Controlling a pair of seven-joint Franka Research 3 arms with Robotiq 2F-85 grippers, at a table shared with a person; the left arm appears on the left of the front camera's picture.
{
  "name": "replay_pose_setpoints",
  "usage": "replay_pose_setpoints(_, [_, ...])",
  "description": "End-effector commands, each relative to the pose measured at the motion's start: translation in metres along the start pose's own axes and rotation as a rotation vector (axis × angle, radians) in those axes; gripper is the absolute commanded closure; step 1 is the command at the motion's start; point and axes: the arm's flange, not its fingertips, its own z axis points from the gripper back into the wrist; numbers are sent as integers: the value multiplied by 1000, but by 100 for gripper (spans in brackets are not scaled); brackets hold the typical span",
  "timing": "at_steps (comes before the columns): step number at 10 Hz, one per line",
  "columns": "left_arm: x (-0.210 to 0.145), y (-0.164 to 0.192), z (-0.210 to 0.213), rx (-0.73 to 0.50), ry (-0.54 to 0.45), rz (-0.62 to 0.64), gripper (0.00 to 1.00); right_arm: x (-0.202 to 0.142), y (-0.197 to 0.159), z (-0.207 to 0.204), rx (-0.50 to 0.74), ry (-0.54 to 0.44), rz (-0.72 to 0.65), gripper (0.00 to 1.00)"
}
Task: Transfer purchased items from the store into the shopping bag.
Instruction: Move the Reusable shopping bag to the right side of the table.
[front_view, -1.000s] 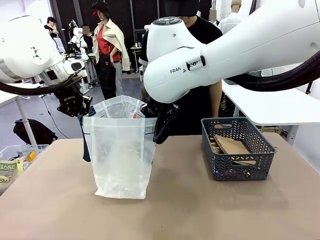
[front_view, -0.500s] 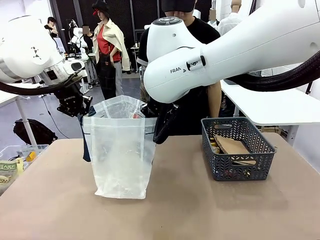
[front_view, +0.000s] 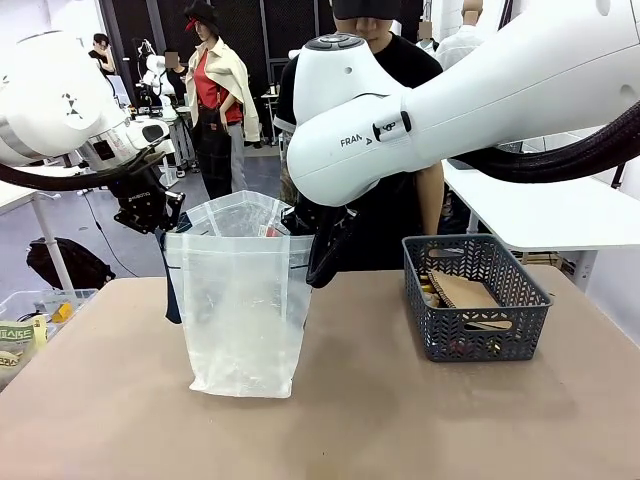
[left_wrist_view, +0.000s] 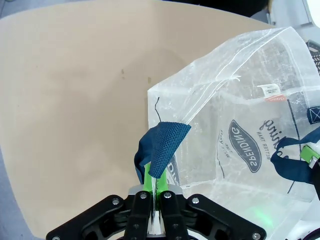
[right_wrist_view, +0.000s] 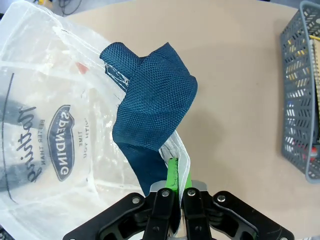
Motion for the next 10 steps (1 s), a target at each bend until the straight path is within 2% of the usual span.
replay_pose_setpoints(1, [1, 2, 3, 1, -6, 5, 100, 1, -1, 1, 4, -6, -3, 100])
replay_pose_setpoints(10, [1, 2, 3, 1, -6, 5, 100, 1, -1, 1, 4, -6, -3, 100])
